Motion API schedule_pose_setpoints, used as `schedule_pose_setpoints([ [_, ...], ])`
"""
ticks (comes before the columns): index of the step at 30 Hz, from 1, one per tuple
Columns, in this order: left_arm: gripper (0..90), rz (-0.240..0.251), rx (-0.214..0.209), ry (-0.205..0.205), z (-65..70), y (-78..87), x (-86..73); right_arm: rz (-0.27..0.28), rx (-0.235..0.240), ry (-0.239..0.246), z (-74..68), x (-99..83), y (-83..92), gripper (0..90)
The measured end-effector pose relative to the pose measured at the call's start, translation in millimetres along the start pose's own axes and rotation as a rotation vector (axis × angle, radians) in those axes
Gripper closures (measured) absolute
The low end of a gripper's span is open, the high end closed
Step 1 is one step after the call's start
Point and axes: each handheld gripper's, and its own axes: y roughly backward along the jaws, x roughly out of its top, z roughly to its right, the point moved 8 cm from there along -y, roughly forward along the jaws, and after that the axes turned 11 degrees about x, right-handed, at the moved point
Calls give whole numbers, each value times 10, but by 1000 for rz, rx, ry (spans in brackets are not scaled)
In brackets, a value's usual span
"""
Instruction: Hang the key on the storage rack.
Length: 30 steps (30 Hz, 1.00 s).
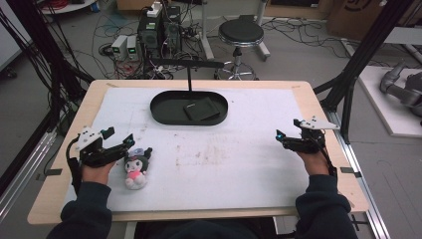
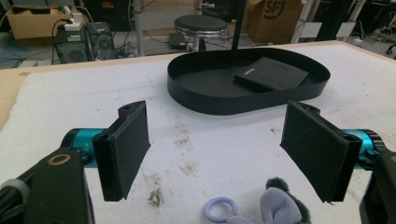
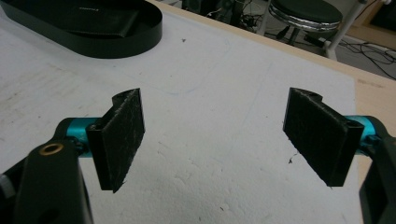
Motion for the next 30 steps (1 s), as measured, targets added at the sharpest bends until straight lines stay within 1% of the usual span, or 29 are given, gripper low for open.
schedule_pose_setpoints([
  [3, 231, -16, -12, 0, 37, 0, -14, -4, -3, 7, -1, 0, -8, 211],
  [5, 231, -37, -23, 6, 85, 10, -33, -3, -4, 4, 0, 1, -5, 211],
  [8, 231, -79, -33, 5, 170, 31, -73, -1, -1, -1, -2, 1, 2, 211],
  [10, 231, -111, -37, -6, 226, 36, -104, 1, 0, 9, -3, 6, -4, 212],
  [12, 231, -141, -40, -7, 277, 43, -139, -6, 2, 16, -10, 4, -16, 212],
  [16, 231, -213, -24, -7, 332, 65, -219, -14, 11, 27, -39, 1, -39, 212],
  [17, 231, -230, -18, 3, 343, 70, -237, -18, 12, 28, -43, -2, -41, 212],
  [18, 231, -251, -10, 3, 345, 78, -259, -19, 14, 30, -45, -4, -39, 212],
  [19, 231, -268, -2, 8, 349, 88, -279, -14, 11, 29, -40, 0, -35, 212],
  [22, 231, -322, 44, 18, 357, 128, -366, -9, 9, 22, -29, 2, -12, 212],
  [24, 231, -360, 62, 16, 365, 143, -440, -10, 8, 17, -28, -4, -2, 212],
  [27, 224, -429, 47, 24, 412, 125, -559, -10, 7, 22, -29, -3, -10, 212],
  [28, 212, -443, 48, 24, 421, 110, -590, -13, 10, 23, -38, -3, -13, 212],
  [30, 193, -470, 56, 9, 422, 89, -644, -14, 11, 26, -47, -1, -19, 212],
])
